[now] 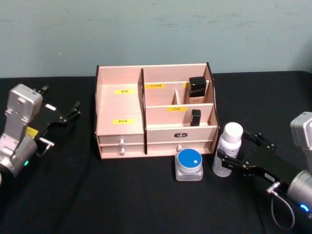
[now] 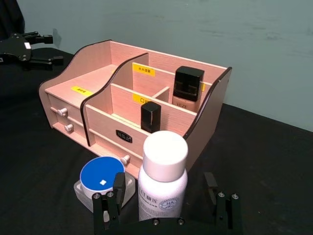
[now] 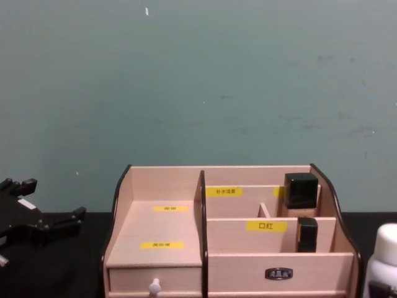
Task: Pick up the facial cleanser and watermelon frost from the table and place them into the tiered storage box.
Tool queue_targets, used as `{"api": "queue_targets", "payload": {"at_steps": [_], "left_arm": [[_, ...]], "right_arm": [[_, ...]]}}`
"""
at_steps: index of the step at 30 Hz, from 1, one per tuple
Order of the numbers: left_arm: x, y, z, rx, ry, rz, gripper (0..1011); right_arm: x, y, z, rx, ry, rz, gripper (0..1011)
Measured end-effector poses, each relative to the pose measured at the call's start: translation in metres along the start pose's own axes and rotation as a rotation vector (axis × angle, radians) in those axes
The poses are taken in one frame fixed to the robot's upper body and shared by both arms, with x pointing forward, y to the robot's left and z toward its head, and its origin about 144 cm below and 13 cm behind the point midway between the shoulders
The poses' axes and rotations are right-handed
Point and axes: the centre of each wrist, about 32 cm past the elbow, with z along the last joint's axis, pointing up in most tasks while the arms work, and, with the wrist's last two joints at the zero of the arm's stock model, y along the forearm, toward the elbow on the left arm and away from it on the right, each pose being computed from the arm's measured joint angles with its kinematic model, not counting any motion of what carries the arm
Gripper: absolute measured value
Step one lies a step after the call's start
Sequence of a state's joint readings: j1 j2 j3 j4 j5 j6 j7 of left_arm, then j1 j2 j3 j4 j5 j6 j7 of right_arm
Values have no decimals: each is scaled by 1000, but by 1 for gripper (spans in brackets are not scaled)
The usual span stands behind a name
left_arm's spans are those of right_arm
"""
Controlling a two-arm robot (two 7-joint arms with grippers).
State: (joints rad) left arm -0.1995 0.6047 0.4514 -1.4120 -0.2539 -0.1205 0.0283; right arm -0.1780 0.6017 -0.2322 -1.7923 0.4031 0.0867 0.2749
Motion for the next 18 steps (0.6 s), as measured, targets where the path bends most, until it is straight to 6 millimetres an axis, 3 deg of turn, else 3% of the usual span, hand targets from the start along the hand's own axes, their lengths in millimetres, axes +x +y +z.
{"api": "queue_targets", "payload": {"at_steps": [18], "left_arm": [[0,0,0,0,0,0,1001]], "right_arm": [[-1,9,-2,-6,-1,15,1002]]}}
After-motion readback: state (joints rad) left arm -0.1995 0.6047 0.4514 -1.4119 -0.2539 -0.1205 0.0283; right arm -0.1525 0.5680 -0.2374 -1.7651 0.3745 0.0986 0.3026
